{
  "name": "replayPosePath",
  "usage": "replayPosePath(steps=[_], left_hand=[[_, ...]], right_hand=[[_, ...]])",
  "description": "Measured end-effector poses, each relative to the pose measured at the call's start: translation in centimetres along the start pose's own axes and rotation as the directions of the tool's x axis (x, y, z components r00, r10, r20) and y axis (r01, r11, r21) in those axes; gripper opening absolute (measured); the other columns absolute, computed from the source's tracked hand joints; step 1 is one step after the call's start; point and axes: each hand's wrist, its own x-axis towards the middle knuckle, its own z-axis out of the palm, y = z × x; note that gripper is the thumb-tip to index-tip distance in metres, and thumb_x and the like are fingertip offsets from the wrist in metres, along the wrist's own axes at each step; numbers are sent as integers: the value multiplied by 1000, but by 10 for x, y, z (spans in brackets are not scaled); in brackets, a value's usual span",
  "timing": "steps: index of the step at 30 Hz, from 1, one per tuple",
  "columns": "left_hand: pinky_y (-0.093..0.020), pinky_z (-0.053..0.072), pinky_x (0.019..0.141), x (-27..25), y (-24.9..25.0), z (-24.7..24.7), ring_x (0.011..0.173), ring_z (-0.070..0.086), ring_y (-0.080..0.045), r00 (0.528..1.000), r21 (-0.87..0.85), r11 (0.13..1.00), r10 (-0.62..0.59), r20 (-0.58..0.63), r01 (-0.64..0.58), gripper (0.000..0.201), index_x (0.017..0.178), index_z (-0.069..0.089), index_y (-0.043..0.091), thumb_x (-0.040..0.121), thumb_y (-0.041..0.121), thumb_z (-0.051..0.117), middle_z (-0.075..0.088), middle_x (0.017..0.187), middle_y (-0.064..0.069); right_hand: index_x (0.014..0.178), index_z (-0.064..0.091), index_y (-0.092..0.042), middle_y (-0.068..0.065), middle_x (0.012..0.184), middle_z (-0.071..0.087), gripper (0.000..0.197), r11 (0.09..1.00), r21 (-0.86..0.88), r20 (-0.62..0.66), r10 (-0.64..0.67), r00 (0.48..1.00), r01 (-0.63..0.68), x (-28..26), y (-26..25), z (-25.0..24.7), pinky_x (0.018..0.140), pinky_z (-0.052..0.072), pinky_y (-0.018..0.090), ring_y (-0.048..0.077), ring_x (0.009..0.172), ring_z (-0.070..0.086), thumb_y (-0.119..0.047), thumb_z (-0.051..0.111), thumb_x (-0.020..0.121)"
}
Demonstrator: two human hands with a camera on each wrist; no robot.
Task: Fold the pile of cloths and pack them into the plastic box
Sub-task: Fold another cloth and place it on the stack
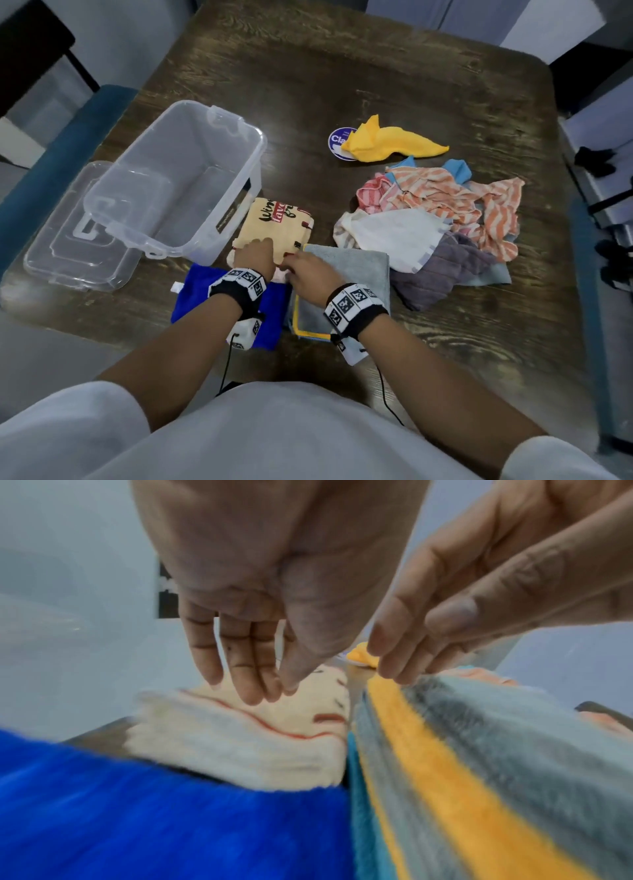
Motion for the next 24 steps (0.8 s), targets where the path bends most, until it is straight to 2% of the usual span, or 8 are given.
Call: replayPosePath(steps=[4, 9, 12, 14, 16, 18, 21, 24], left_hand=[[-43, 52, 81, 22, 46, -25, 99, 63, -36, 993, -183, 977, 97, -74, -109, 22, 113, 57, 11, 93, 6, 48, 64, 108, -16], [-43, 51, 82, 51, 105, -33, 96, 61, -37, 942, -269, 903, 323, -93, -336, 37, 123, 56, 19, 91, 2, 51, 52, 116, -15], [-44, 51, 87, 70, 131, -32, 97, 61, -36, 920, -216, 901, 391, 30, -375, 50, 132, 54, 23, 90, -4, 51, 45, 125, -15], [-43, 50, 91, 82, 140, -30, 105, 58, -38, 903, -147, 908, 410, 125, -392, 50, 135, 52, 25, 92, -1, 52, 42, 132, -17], [-43, 49, 94, 91, 146, -28, 111, 55, -40, 894, -112, 913, 408, 185, -393, 45, 136, 51, 24, 95, 4, 53, 41, 137, -18], [-43, 50, 95, 97, 149, -26, 112, 56, -40, 898, -66, 919, 394, 198, -389, 44, 136, 51, 24, 96, 6, 53, 43, 138, -17], [-42, 50, 89, 103, 153, -24, 105, 58, -38, 897, -42, 919, 392, 203, -392, 44, 132, 52, 19, 92, 0, 49, 48, 128, -16], [-44, 49, 89, 107, 158, -26, 108, 58, -38, 910, -41, 928, 370, 188, -369, 24, 118, 56, 11, 95, 6, 50, 56, 122, -17]], right_hand=[[116, 66, -10, 12, 116, 62, 26, 991, 96, -204, 115, 972, -97, -17, 41, -27, 89, 48, 40, 30, 107, 59, -7, 51, 95], [121, 63, -10, 16, 124, 56, 32, 933, 129, -362, 359, 860, -335, -32, 105, -49, 93, 47, 44, 35, 111, 54, -3, 53, 91], [134, 54, -10, 18, 138, 45, 46, 859, 127, -390, 503, 772, -495, -42, 147, -57, 99, 45, 46, 38, 120, 49, 0, 54, 89], [142, 44, -7, 22, 146, 37, 50, 762, 176, -415, 631, 655, -623, -49, 171, -60, 102, 44, 46, 39, 127, 45, -8, 57, 93], [146, 33, -1, 26, 149, 32, 59, 635, 312, -394, 763, 512, -707, -53, 189, -64, 105, 41, 47, 41, 133, 41, -21, 60, 97], [149, 22, 5, 26, 150, 30, 76, 533, 396, -318, 844, 433, -748, -53, 203, -64, 106, 40, 48, 42, 135, 39, -32, 63, 96], [152, 10, 7, 28, 151, 31, 93, 480, 424, -248, 877, 412, -768, -50, 215, -60, 108, 41, 49, 44, 136, 40, -35, 68, 93], [154, -3, 6, 31, 143, 44, 102, 444, 464, -174, 894, 413, -766, -46, 226, -53, 103, 48, 49, 43, 127, 52, -27, 71, 92]])
